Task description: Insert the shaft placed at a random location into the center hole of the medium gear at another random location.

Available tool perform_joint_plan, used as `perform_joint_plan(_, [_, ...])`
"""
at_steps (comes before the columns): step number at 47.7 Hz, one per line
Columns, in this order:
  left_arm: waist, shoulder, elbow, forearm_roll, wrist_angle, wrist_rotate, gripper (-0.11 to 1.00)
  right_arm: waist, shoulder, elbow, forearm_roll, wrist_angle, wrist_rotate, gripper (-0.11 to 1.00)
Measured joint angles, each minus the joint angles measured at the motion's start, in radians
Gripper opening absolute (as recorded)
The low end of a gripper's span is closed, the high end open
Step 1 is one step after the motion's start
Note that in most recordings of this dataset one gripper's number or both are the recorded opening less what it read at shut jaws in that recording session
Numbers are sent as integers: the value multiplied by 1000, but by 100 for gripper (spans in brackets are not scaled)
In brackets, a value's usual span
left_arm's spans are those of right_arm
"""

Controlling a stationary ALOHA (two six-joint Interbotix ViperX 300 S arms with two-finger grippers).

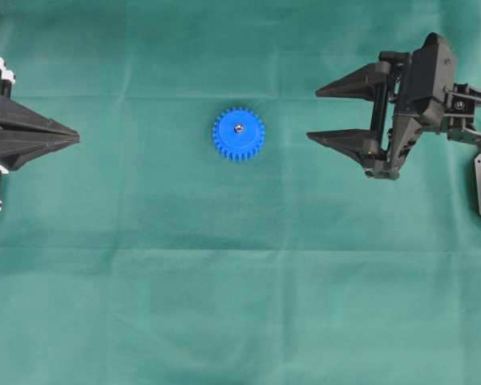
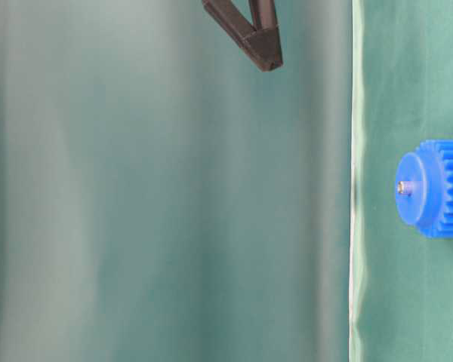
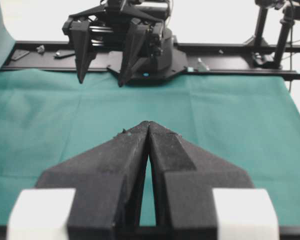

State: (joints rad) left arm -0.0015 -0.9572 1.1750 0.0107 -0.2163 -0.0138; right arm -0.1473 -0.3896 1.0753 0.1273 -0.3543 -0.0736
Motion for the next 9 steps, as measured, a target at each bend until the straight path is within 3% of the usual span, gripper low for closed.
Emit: perform_joint_plan(9, [2,0,0,0,0,0,0,0,0,0,0,6,0,81])
